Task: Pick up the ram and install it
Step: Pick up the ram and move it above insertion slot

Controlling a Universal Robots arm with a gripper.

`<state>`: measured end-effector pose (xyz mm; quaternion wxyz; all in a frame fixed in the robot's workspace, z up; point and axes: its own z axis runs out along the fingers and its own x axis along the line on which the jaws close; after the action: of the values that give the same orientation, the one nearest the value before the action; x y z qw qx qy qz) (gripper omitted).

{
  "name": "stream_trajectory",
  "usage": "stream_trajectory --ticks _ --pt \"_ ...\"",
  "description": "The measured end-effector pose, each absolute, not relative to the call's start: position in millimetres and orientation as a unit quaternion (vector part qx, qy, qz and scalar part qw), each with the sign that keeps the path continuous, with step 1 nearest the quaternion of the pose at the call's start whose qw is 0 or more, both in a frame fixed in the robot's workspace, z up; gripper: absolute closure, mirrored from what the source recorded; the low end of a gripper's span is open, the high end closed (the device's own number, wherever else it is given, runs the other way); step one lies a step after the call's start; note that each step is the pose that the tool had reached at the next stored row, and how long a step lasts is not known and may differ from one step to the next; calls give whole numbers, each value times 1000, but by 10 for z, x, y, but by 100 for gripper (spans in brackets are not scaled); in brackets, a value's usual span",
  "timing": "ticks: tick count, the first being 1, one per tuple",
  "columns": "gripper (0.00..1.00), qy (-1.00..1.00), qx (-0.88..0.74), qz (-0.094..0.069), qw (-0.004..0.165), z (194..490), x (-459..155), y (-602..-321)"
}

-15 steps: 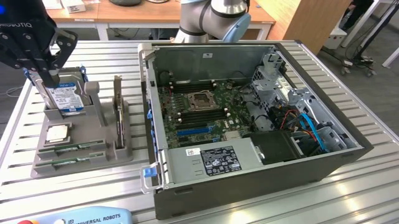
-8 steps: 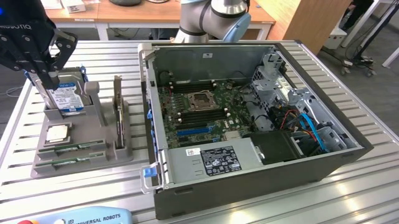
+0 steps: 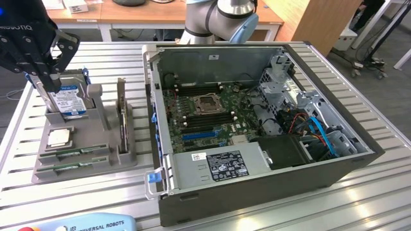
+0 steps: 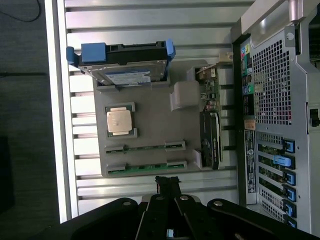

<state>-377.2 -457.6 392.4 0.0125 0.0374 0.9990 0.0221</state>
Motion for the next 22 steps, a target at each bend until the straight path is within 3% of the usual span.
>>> stream_trajectory --ticks 22 --pt "90 997 -78 23 10 3923 -3772 -4576"
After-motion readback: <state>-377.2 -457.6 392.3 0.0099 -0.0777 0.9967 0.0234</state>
